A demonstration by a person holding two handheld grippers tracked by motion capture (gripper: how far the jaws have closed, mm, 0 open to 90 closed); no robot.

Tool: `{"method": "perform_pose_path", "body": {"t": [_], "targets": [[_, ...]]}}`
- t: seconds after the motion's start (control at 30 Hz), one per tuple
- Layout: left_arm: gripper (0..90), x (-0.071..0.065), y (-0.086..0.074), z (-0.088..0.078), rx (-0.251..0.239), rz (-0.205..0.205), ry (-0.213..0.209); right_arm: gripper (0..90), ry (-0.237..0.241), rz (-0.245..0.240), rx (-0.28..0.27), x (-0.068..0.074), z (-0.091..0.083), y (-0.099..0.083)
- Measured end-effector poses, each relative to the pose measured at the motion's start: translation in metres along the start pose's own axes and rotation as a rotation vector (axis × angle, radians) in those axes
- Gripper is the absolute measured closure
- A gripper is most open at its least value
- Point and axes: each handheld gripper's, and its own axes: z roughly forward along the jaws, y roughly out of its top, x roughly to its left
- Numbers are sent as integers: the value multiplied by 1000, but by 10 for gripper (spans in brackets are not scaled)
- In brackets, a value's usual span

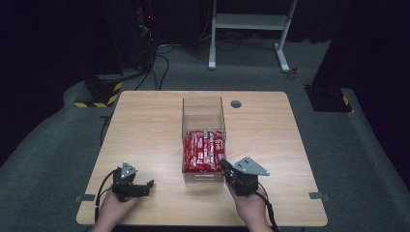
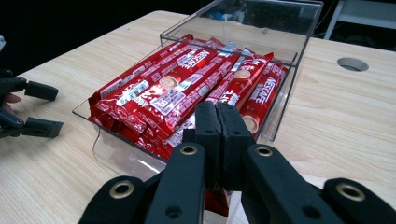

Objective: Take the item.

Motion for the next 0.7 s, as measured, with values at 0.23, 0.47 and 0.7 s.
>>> {"method": "perform_pose_path", "body": {"t": [0.23,0.47,0.7], "targets": [[40,0,0,0,0,0,0,885,2,-7,-22,-3,-4,4],[40,0,0,0,0,0,0,885,13,-13,-34,-6,-5,6],[40,0,0,0,0,0,0,885,14,-25,-41,-6,-5,7]]}}
